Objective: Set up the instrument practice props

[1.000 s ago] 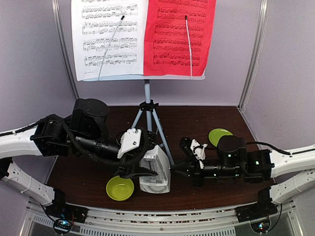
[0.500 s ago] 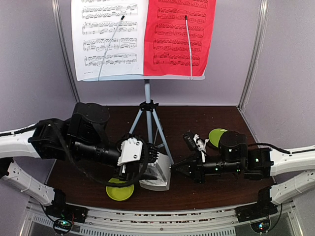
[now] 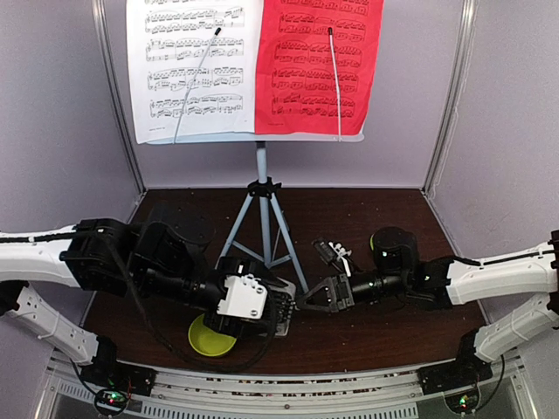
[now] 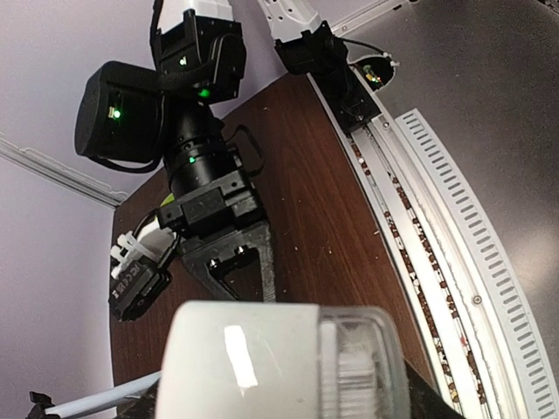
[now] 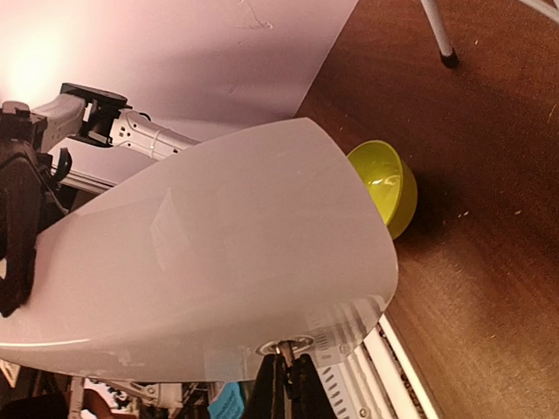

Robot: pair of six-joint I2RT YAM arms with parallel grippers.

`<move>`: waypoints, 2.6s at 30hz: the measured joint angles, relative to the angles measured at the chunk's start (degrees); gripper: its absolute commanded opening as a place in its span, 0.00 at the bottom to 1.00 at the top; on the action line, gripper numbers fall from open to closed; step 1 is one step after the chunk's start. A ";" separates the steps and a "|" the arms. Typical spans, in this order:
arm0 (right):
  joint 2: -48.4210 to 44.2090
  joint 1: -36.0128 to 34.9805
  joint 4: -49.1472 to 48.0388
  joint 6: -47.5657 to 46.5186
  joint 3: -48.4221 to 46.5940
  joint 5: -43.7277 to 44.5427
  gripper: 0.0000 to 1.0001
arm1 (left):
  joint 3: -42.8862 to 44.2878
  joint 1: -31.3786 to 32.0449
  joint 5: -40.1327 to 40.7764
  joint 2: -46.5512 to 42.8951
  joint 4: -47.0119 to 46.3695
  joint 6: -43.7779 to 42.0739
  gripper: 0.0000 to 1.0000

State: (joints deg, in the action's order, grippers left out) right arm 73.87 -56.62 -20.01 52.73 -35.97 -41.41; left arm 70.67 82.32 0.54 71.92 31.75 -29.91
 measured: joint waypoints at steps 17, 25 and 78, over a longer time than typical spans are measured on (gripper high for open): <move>17.75 3.04 -46.77 45.66 7.76 -9.77 0.00 | -0.76 1.09 0.26 0.13 -1.64 -3.54 0.17; 20.17 3.04 -54.36 54.47 8.22 -9.77 0.06 | -2.25 1.01 -0.68 -1.16 -5.07 -2.40 0.14; -24.59 8.46 30.53 -6.14 4.31 15.74 0.87 | -26.88 -14.14 -9.03 18.51 -59.17 25.97 0.36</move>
State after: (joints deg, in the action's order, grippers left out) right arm 49.28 -48.16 10.52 46.59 -31.66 -25.67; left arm 43.79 68.18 -8.49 90.43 -27.42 -3.95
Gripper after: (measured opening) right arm 0.879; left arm 0.636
